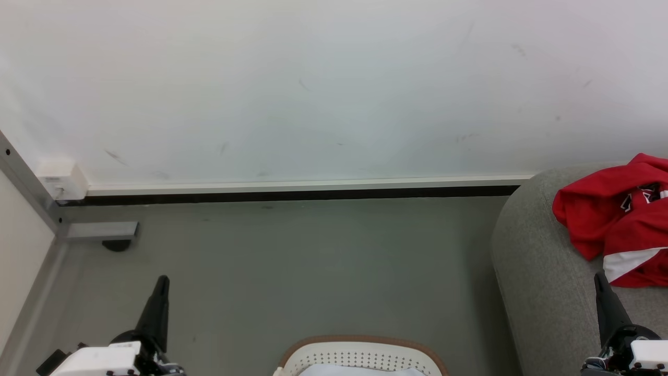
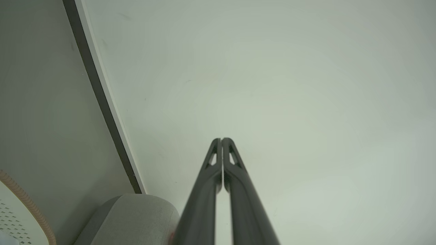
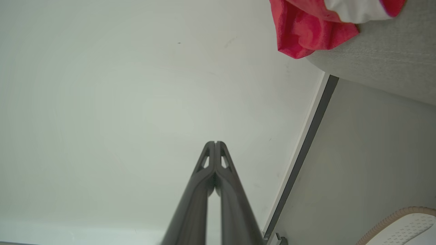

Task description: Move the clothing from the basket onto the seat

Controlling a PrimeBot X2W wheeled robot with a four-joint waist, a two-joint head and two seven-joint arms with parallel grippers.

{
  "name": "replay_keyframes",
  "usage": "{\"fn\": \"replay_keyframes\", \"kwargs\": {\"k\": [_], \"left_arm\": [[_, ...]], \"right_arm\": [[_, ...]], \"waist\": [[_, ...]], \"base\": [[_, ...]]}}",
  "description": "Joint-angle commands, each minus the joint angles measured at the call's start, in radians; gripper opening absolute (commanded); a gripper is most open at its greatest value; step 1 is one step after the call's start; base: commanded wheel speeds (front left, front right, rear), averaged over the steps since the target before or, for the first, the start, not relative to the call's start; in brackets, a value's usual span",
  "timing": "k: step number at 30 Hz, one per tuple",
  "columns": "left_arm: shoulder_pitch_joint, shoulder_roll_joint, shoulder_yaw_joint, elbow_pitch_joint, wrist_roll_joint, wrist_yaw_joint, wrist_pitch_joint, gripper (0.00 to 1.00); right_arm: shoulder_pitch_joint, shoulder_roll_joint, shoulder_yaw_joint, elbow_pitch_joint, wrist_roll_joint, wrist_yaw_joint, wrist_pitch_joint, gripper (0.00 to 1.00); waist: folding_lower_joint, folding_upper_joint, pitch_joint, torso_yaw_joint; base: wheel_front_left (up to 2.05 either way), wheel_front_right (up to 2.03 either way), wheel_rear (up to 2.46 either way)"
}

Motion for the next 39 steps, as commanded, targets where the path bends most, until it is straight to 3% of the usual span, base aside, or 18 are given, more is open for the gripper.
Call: {"fn": "replay_keyframes", "kwargs": {"k": [1,39], "left_arm": [[-0.010,0.002,0.003,-0.004,-0.012,0.001,0.004,0.00],[-0.010,0.002,0.003,-0.004,-0.012,0.000,0.004,0.00]], "right_arm": [[-0.006,-0.005,0.000,-0.002,0.006,-0.002,-0.005,0.00],[-0.005,-0.012,0.009,-0.003,0.011,-0.002,-0.010,0.00]], "waist": [[0.0000,-0.0001,0.000,0.000],[0.0000,-0.0001,0.000,0.000]], "base": [[0.00,0.00,0.00],[0.00,0.00,0.00]]}}
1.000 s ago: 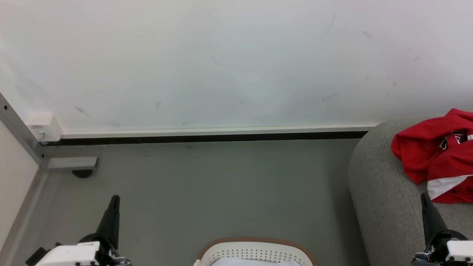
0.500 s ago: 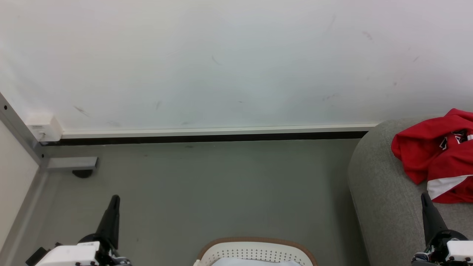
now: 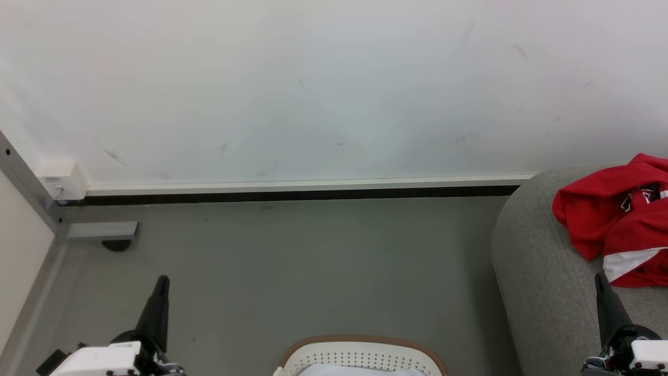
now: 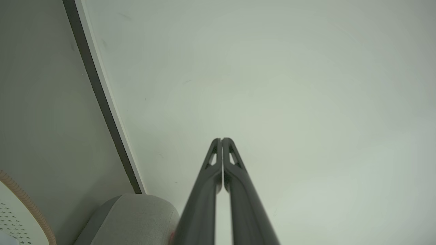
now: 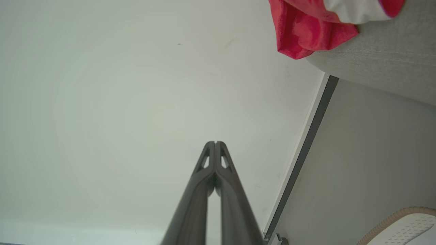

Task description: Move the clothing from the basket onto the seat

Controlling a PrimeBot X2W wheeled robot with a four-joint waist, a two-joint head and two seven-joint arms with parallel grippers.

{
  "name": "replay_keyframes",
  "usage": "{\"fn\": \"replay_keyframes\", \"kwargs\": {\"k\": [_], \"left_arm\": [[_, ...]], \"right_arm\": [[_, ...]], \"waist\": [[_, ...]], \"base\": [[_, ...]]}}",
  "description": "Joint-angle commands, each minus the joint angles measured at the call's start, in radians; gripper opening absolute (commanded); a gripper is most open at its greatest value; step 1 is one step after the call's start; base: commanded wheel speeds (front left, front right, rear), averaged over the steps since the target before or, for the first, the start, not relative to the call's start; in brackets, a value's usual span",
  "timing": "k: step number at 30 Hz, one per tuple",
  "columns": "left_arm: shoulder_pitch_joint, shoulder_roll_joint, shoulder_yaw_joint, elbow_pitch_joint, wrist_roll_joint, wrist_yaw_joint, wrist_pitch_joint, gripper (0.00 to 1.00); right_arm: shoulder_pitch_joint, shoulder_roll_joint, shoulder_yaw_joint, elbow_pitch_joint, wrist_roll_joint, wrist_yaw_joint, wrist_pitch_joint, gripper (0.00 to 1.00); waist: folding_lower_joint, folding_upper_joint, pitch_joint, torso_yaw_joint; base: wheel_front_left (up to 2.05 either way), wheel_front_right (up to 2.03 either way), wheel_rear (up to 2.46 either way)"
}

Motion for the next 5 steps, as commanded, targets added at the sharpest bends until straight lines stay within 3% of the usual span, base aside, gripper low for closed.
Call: {"fn": "replay_keyframes", "kwargs": {"k": [1,5], "left_arm": [[-0.010,0.002,0.003,-0.004,-0.012,0.000,0.004,0.00],[-0.010,0.002,0.003,-0.004,-0.012,0.000,0.004,0.00]], "right_arm": [[-0.005,-0.006,0.001,-0.003,0.001,-0.002,-0.002,0.00],[-0.005,-0.007,0.002,-0.003,0.003,-0.002,-0.003,0.00]], "waist": [[0.0000,0.0000,0.000,0.000],[0.0000,0.0000,0.000,0.000]], "base": [[0.00,0.00,0.00],[0.00,0.00,0.00]]}}
